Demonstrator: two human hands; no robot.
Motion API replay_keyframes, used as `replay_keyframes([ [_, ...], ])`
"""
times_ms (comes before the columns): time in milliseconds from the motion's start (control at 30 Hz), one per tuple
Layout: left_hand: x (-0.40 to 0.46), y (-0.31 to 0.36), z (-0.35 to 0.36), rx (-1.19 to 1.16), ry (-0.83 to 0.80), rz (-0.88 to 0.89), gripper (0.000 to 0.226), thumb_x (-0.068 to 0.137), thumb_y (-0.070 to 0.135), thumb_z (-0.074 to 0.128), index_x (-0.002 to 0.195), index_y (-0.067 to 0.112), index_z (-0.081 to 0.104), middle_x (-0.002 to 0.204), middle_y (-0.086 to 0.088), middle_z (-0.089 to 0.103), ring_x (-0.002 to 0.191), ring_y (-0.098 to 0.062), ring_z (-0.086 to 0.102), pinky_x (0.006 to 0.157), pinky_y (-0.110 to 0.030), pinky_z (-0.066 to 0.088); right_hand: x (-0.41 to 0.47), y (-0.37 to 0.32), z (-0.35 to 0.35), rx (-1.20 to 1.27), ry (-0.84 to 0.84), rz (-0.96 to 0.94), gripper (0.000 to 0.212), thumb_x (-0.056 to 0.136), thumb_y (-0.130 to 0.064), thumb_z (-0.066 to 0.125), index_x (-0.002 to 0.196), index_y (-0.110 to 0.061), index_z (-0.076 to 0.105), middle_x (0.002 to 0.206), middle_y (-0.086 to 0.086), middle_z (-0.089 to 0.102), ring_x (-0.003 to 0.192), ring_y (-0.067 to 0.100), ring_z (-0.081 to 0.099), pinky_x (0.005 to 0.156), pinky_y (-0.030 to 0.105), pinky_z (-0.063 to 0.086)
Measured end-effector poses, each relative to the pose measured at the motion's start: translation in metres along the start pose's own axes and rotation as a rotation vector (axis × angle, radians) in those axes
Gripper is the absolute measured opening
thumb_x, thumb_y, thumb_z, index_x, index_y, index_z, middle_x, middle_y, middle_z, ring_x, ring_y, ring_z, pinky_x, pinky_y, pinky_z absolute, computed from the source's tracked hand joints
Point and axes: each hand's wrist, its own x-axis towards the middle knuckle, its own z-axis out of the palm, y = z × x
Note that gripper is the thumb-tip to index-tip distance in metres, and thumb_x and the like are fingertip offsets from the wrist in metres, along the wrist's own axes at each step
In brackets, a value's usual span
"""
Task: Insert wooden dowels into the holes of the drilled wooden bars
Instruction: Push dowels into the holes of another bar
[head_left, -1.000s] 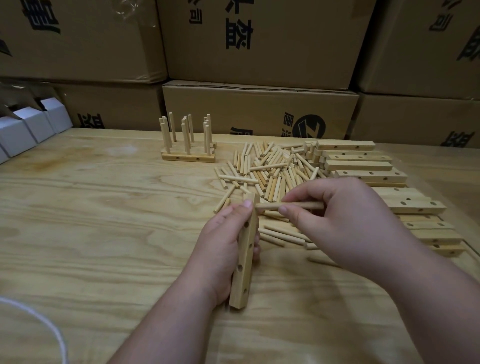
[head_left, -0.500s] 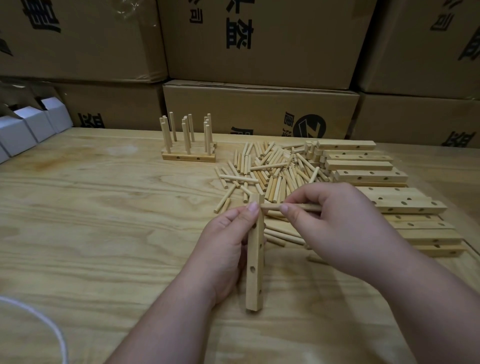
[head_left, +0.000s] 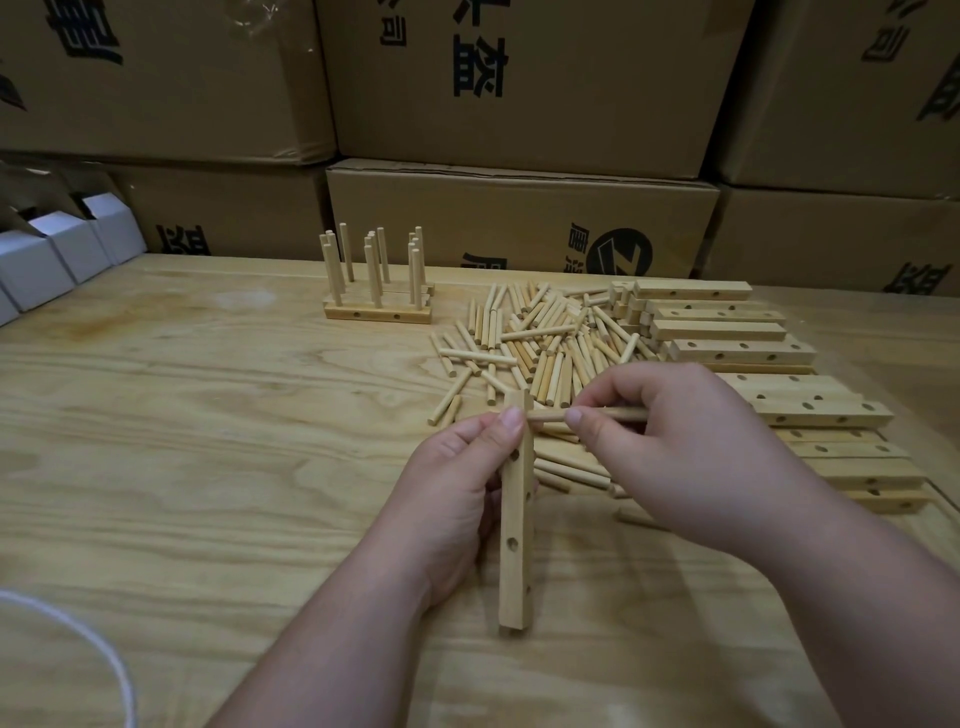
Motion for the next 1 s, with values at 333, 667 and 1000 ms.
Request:
replay_keyframes([
  [333, -0.0004, 0.0004, 0.0016, 0.015, 0.028, -0.004, 0.035, 0.08, 0.046, 0.073, 0.095, 0.015, 0.076, 0.062, 0.001, 0.056, 0.054, -0.009, 0.055, 0.051, -0.022, 0.048, -0.0007, -0.002, 0.0003, -0.01, 0.0, 0.004, 0.017, 0.093, -0.038, 0.066, 0.077, -0.033, 0.068, 0.064, -0.023, 0.065, 0.056, -0.002, 0.059, 0.042, 0.012, 0.04],
  [667, 0.0004, 0.001, 0.0001, -0.026, 0.023, -0.015, 0.044, 0.079, 0.046, 0.073, 0.103, 0.009, 0.073, 0.061, 0.0, 0.056, 0.053, -0.011, 0.055, 0.05, -0.023, 0.048, -0.0024, -0.0049, 0.0005, 0.018, 0.01, -0.009, 0.018, 0.093, -0.037, 0.067, 0.076, -0.032, 0.068, 0.062, -0.018, 0.066, 0.053, 0.003, 0.06, 0.04, 0.016, 0.041],
  [1000, -0.0009, 0.0038, -0.0015, -0.03, -0.022, -0.022, 0.041, 0.08, 0.04, 0.073, 0.104, 0.006, 0.075, 0.063, -0.002, 0.053, 0.052, -0.012, 0.054, 0.05, -0.023, 0.048, -0.0034, -0.0059, -0.0008, -0.01, 0.008, -0.032, 0.018, 0.093, -0.035, 0.066, 0.076, -0.031, 0.068, 0.062, -0.021, 0.065, 0.055, -0.001, 0.059, 0.044, 0.013, 0.041],
])
